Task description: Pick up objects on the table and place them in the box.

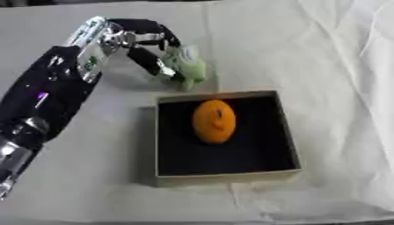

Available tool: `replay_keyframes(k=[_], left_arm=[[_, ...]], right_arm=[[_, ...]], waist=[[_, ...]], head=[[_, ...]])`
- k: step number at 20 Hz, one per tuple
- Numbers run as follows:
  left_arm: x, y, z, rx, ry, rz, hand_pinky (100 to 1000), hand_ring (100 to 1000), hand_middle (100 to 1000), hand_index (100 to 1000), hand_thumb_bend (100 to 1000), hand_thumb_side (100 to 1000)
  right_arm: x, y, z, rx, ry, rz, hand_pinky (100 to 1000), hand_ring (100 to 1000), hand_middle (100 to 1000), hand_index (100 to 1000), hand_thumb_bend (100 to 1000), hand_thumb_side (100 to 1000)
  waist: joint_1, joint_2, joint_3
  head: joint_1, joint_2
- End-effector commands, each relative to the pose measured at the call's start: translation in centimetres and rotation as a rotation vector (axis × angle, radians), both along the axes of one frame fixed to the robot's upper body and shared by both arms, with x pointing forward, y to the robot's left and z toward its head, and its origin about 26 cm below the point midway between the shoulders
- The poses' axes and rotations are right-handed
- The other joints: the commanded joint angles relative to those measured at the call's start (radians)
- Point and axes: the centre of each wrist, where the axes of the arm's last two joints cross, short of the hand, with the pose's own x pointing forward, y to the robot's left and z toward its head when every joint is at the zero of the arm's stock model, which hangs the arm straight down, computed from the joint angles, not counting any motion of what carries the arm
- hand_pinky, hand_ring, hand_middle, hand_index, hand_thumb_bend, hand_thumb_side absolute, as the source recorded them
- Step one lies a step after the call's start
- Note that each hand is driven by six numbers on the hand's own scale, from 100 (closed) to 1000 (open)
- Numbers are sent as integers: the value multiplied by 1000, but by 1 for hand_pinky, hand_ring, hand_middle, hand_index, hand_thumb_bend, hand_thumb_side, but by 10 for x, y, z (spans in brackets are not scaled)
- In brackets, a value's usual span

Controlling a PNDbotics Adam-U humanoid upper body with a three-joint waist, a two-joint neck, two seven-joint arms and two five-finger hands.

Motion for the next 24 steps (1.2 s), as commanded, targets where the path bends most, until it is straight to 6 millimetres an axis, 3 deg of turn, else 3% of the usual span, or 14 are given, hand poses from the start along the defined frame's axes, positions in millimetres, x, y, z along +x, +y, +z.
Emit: replay_keyframes(k=[1, 7, 12, 16, 24], left_arm=[[2, 1, 6, 9, -29, 2, 792, 740, 746, 877, 590, 759], [4, 0, -6, 70, -88, 13, 733, 675, 650, 796, 511, 681], [5, 2, -14, 63, -115, 18, 664, 557, 558, 691, 110, 540], [3, 4, -2, -7, -117, 17, 647, 521, 540, 676, 100, 516], [-12, 2, 46, -109, -216, 10, 631, 488, 525, 664, 100, 474]], right_arm=[[-7, -2, 11, 16, -34, 4, 848, 878, 772, 816, 100, 822], [-8, -4, 10, 40, -28, 2, 848, 877, 769, 814, 100, 822], [-8, -8, 8, 55, -21, -5, 849, 878, 769, 814, 100, 823], [-9, -10, 7, 69, -16, -13, 850, 879, 769, 814, 100, 823], [-9, -14, 5, 84, -5, -24, 850, 879, 768, 813, 100, 823]], waist=[[-2, -17, -3], [-1, -17, -6], [-2, -17, -7], [-1, -19, -4], [0, -25, 3]], head=[[3, -1], [6, 0], [6, 4], [7, 7], [3, 9]])
